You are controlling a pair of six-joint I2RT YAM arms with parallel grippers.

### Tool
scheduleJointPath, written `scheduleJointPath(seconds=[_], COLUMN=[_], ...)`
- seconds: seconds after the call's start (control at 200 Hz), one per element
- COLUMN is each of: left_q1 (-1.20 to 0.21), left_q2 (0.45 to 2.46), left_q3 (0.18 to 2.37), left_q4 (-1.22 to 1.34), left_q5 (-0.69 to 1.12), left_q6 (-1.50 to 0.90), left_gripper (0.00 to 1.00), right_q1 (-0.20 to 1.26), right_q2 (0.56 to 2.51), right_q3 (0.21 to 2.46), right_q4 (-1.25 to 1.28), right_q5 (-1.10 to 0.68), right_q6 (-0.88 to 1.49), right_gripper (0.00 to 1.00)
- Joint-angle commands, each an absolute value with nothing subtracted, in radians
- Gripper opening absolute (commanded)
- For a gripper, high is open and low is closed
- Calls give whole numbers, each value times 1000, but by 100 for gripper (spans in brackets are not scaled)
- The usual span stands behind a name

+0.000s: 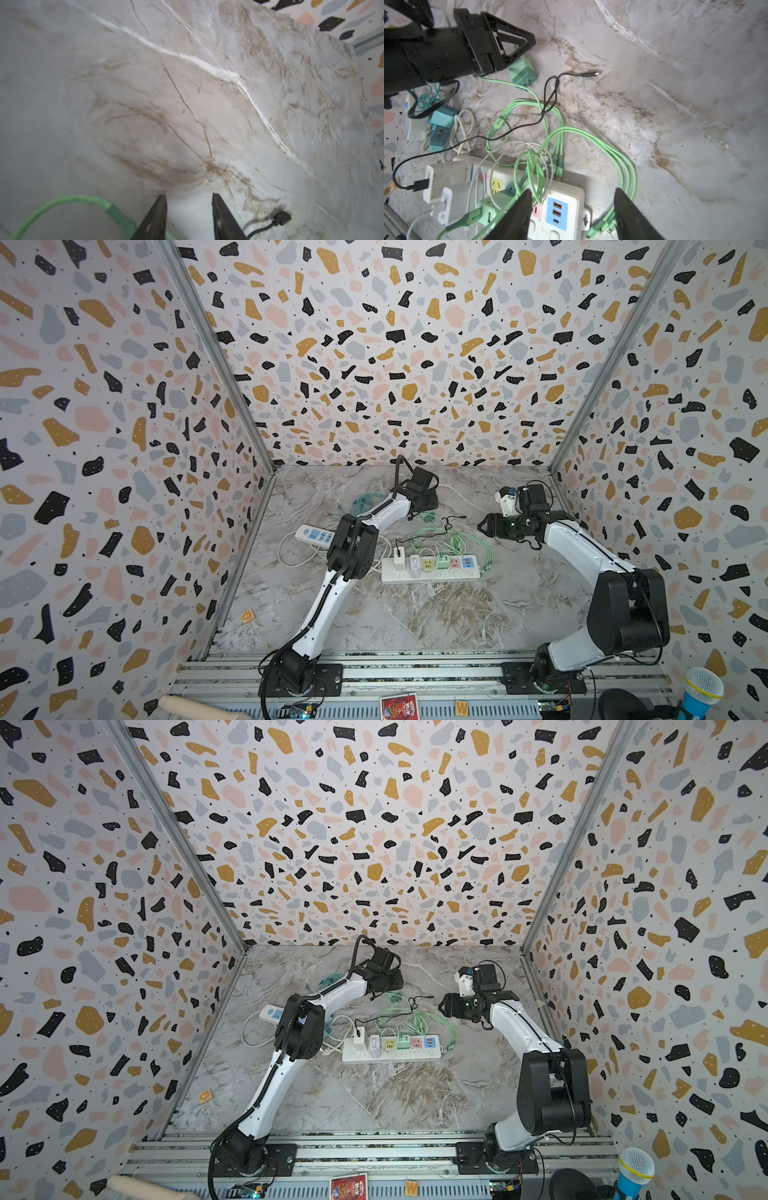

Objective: Insert plugs into power strip
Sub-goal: Move the plug to the top-center of the table.

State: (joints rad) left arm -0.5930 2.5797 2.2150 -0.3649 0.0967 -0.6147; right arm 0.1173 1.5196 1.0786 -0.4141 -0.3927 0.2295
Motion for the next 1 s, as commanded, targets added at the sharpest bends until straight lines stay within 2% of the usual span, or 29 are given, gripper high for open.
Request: scheduleJointPath(seconds=[0.0,0.27,0.466,0.696,0.996], left_q1=[-616,-692,-681,-681,-683], left_q2=[2579,2523,2434,2391,2381], left_q3=[2223,2212,2153,2137,2075], left_q4=[-434,-471,-529,-570,-563], left_q5=[150,187,6,-48,-32], left_q6=[-566,-442,-422,-443,-472], left_gripper=[38,41,52,52,53], right_q1=[105,87,87,87,87], right_q2=[1519,1583,1594,1598,1596], right_q3=[1120,1169,1173,1177,1176], right_q4=[-413,-394,-391,-400,-396], right_q5=[-380,-418,-419,-418,-432], right_q6=[227,239,241,236,233], right_gripper=[63,64,64,64,64])
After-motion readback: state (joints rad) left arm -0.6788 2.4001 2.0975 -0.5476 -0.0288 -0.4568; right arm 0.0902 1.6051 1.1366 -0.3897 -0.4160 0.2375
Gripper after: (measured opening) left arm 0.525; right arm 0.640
